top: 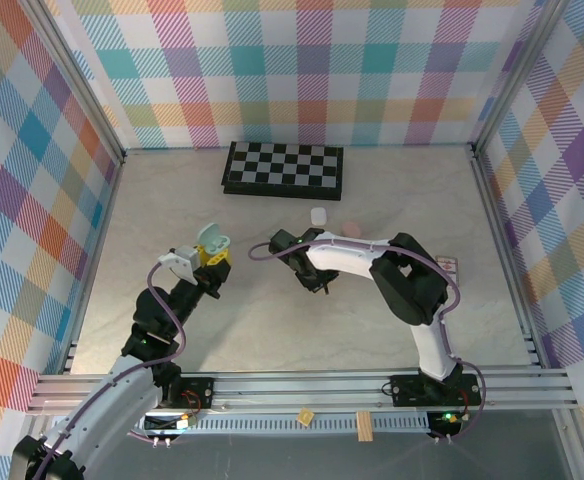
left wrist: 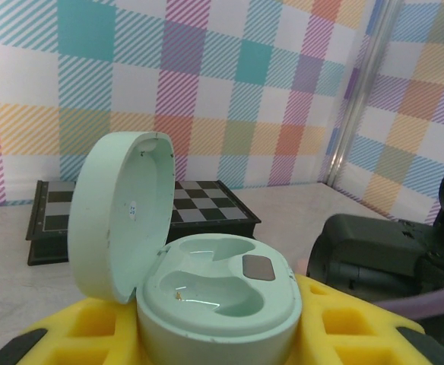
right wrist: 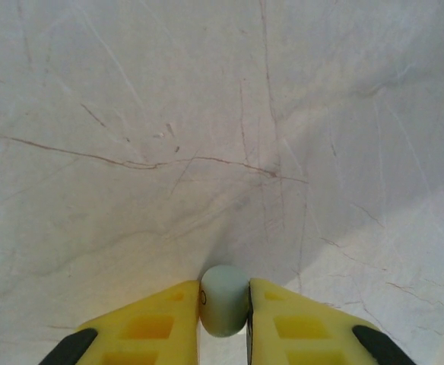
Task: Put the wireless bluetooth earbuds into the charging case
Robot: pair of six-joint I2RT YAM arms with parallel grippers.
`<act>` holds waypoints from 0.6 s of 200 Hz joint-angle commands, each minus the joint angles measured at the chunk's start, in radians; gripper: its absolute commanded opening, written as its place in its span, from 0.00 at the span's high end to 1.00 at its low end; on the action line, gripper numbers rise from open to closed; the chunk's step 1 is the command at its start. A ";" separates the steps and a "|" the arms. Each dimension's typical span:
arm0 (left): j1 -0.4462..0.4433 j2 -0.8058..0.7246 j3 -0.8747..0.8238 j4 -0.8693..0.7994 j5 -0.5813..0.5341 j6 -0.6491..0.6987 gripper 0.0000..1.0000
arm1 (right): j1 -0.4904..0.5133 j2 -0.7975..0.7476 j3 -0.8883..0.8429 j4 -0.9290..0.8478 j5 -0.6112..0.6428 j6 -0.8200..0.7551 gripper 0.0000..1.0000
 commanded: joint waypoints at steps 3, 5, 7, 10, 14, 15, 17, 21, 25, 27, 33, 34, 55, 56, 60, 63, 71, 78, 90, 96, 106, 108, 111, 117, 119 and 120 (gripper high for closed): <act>0.010 0.022 0.049 0.037 0.075 0.024 0.71 | -0.033 -0.094 -0.036 0.042 -0.116 0.027 0.81; 0.010 0.024 0.050 0.040 0.082 0.025 0.71 | -0.036 -0.102 -0.040 0.044 -0.121 0.029 0.81; 0.009 0.026 0.050 0.043 0.090 0.027 0.71 | -0.038 -0.110 -0.042 0.046 -0.129 0.031 0.81; 0.009 0.030 0.049 0.052 0.102 0.030 0.70 | -0.043 -0.120 -0.046 0.050 -0.139 0.033 0.81; 0.009 0.035 0.048 0.063 0.114 0.030 0.70 | -0.050 -0.134 -0.054 0.056 -0.151 0.039 0.81; 0.009 0.037 0.048 0.066 0.116 0.029 0.70 | -0.052 -0.137 -0.055 0.057 -0.154 0.041 0.80; 0.009 0.039 0.048 0.068 0.118 0.029 0.70 | -0.056 -0.144 -0.058 0.060 -0.162 0.044 0.80; 0.009 0.043 0.050 0.075 0.124 0.027 0.70 | -0.067 -0.156 -0.064 0.068 -0.181 0.048 0.80; 0.009 0.050 0.049 0.080 0.131 0.029 0.70 | -0.078 -0.169 -0.073 0.077 -0.205 0.053 0.80; 0.009 0.051 0.050 0.083 0.133 0.028 0.70 | -0.083 -0.178 -0.080 0.080 -0.218 0.056 0.80; 0.009 0.063 0.053 0.089 0.144 0.030 0.70 | -0.100 -0.201 -0.097 0.098 -0.266 0.065 0.80; 0.009 0.065 0.052 0.090 0.145 0.032 0.70 | -0.104 -0.207 -0.100 0.102 -0.275 0.068 0.80; 0.005 0.109 0.057 0.126 0.182 0.031 0.70 | -0.183 -0.296 -0.170 0.181 -0.479 0.120 0.80; 0.005 0.111 0.057 0.128 0.185 0.031 0.70 | -0.187 -0.299 -0.173 0.185 -0.489 0.123 0.80; 0.002 0.118 0.059 0.136 0.194 0.031 0.70 | -0.201 -0.314 -0.186 0.200 -0.523 0.133 0.80; 0.001 0.125 0.061 0.139 0.200 0.033 0.70 | -0.213 -0.325 -0.193 0.211 -0.546 0.141 0.80; -0.008 0.141 0.066 0.148 0.209 0.037 0.70 | -0.238 -0.350 -0.217 0.235 -0.594 0.160 0.79; -0.016 0.154 0.072 0.148 0.218 0.044 0.70 | -0.259 -0.370 -0.236 0.256 -0.635 0.181 0.79; -0.041 0.177 0.078 0.153 0.221 0.062 0.71 | -0.298 -0.399 -0.264 0.282 -0.692 0.219 0.79; -0.056 0.190 0.082 0.159 0.220 0.070 0.70 | -0.316 -0.413 -0.280 0.298 -0.720 0.239 0.79; -0.081 0.214 0.087 0.168 0.220 0.087 0.70 | -0.343 -0.438 -0.306 0.330 -0.767 0.265 0.79; -0.084 0.220 0.088 0.169 0.221 0.091 0.71 | -0.349 -0.441 -0.312 0.337 -0.775 0.272 0.79; -0.094 0.228 0.091 0.172 0.220 0.095 0.71 | -0.356 -0.450 -0.320 0.347 -0.789 0.280 0.79; -0.110 0.244 0.096 0.175 0.219 0.106 0.71 | -0.370 -0.466 -0.332 0.362 -0.809 0.295 0.79; -0.114 0.250 0.098 0.177 0.219 0.109 0.71 | -0.374 -0.471 -0.336 0.367 -0.815 0.298 0.79; -0.116 0.253 0.098 0.177 0.218 0.110 0.71 | -0.376 -0.473 -0.337 0.369 -0.818 0.300 0.79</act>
